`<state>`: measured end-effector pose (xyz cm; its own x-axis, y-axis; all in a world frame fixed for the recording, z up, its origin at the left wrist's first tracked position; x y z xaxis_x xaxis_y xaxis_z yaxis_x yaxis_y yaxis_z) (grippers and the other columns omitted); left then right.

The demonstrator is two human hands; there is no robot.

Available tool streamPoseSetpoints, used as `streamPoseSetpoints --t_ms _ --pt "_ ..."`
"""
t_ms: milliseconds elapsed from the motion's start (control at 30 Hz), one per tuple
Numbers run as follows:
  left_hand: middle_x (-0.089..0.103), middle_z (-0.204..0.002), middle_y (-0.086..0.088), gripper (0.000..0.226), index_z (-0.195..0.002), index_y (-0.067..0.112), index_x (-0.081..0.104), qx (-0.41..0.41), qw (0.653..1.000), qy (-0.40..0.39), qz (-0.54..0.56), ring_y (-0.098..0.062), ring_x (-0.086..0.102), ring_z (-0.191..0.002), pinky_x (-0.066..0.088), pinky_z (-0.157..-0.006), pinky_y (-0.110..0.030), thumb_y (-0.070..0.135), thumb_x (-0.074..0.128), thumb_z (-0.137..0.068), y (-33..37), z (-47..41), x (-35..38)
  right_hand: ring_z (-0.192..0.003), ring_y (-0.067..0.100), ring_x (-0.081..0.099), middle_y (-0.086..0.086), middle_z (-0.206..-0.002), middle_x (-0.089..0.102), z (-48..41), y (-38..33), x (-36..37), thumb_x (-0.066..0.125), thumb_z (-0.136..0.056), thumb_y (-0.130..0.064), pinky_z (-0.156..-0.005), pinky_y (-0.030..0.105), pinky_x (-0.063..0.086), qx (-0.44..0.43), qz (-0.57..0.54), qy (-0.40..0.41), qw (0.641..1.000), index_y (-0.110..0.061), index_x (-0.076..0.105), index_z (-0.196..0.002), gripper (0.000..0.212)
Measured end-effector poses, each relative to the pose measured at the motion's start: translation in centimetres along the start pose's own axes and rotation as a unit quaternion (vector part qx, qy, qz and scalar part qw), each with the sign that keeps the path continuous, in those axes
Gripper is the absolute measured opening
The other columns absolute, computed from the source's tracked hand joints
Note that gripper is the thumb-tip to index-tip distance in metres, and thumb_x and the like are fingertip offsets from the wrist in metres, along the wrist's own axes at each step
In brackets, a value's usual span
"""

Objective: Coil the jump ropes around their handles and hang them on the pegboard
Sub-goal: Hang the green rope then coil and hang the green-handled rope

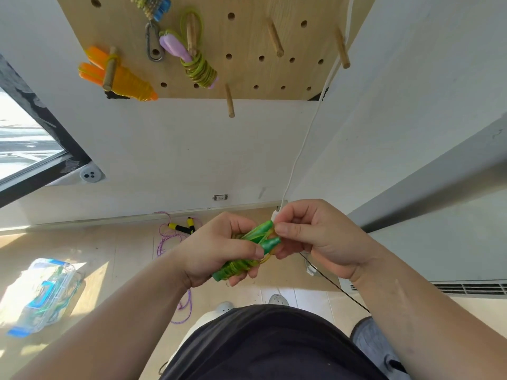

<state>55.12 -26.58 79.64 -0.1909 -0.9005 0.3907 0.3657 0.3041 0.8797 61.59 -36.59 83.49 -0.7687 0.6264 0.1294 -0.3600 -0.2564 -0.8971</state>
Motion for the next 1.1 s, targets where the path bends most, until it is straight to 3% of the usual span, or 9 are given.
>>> streamPoseSetpoints --t_ms 133,267,400,500,633,800,933,1100 --pt "0.065 -0.065 -0.023 0.028 -0.080 0.004 0.069 -0.002 0.995 0.060 -0.077 -0.024 0.048 -0.041 0.040 -0.046 -0.028 0.027 0.075 -0.066 0.3 -0.2 -0.9 -0.074 0.017 0.066 0.006 -0.081 0.070 -0.1 1.1 0.0 0.081 -0.077 -0.014 -0.063 0.029 0.058 0.021 -0.071 0.037 0.997 -0.019 0.073 -0.073 0.010" --pt "0.064 -0.064 -0.019 0.024 -0.079 0.003 0.067 0.006 0.985 0.127 -0.116 -0.029 0.051 -0.051 0.043 -0.052 -0.036 0.023 0.076 -0.069 0.2 -0.2 -1.5 -0.069 0.015 0.058 0.010 -0.078 0.065 -0.1 1.1 -1.1 0.076 -0.082 -0.009 -0.060 0.027 0.050 0.008 -0.015 0.119 0.993 -0.016 0.076 -0.073 0.011" --pt "0.062 -0.065 -0.017 0.041 -0.086 -0.002 0.065 0.026 0.982 0.152 -0.107 -0.029 0.053 -0.054 0.043 -0.049 -0.034 0.033 0.077 -0.068 0.4 0.0 -1.2 -0.070 0.015 0.061 0.007 -0.073 0.068 0.2 0.8 -0.6 0.067 -0.091 -0.004 -0.065 0.028 0.052 -0.036 0.033 0.161 0.986 -0.010 0.073 -0.076 0.017" --pt "0.058 -0.065 -0.017 0.057 -0.088 -0.012 0.057 0.053 0.979 0.188 -0.061 -0.022 0.054 -0.049 0.041 -0.042 -0.029 0.042 0.072 -0.080 1.1 0.2 -1.0 -0.069 0.016 0.062 0.010 -0.073 0.069 0.5 0.8 -0.3 0.073 -0.089 -0.008 -0.067 0.029 0.055 -0.064 0.047 0.189 0.979 -0.010 0.073 -0.076 0.013" --pt "0.057 -0.068 -0.018 0.045 -0.094 -0.012 0.056 0.055 0.966 0.244 -0.068 -0.018 0.052 -0.045 0.040 -0.040 -0.027 0.032 0.058 -0.102 1.5 0.1 -0.8 -0.075 0.019 0.064 0.020 -0.086 0.072 0.4 0.9 -0.8 0.078 -0.087 -0.012 -0.070 0.030 0.057 -0.058 0.041 0.200 0.977 -0.007 0.075 -0.089 0.006" --pt "0.064 -0.076 -0.022 0.035 -0.096 0.002 0.060 0.059 0.952 0.279 -0.109 -0.018 0.057 -0.051 0.045 -0.044 -0.029 0.031 0.045 -0.108 1.8 0.1 -0.4 -0.074 0.019 0.063 0.020 -0.086 0.072 0.2 0.1 -1.4 0.080 -0.084 -0.012 -0.068 0.029 0.055 -0.054 0.070 0.196 0.977 -0.011 0.075 -0.085 0.006" --pt "0.060 -0.074 -0.020 0.033 -0.095 0.002 0.047 0.063 0.940 0.319 -0.105 -0.027 0.056 -0.055 0.046 -0.045 -0.034 0.033 0.047 -0.107 1.9 0.2 -0.7 -0.072 0.018 0.063 0.022 -0.088 0.071 0.0 -0.1 -1.8 0.083 -0.082 -0.016 -0.065 0.029 0.055 -0.038 0.111 0.170 0.978 -0.015 0.076 -0.082 0.007" --pt "0.052 -0.072 -0.013 0.033 -0.091 0.006 0.038 0.071 0.934 0.332 -0.110 -0.025 0.048 -0.055 0.044 -0.043 -0.033 0.032 0.055 -0.103 2.3 0.2 -0.8 -0.069 0.012 0.060 0.023 -0.090 0.070 0.3 0.1 -1.6 0.085 -0.079 -0.024 -0.065 0.028 0.056 -0.014 0.134 0.144 0.980 -0.012 0.078 -0.091 0.018"
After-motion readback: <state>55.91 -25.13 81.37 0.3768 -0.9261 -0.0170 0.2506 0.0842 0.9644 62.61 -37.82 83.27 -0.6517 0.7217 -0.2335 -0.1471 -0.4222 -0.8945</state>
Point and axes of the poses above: each hand's wrist, its own z-axis away from the middle knuckle, its own x-axis out of the palm, y = z × x, the point moved 8 cm from there along -z, towards the middle knuckle
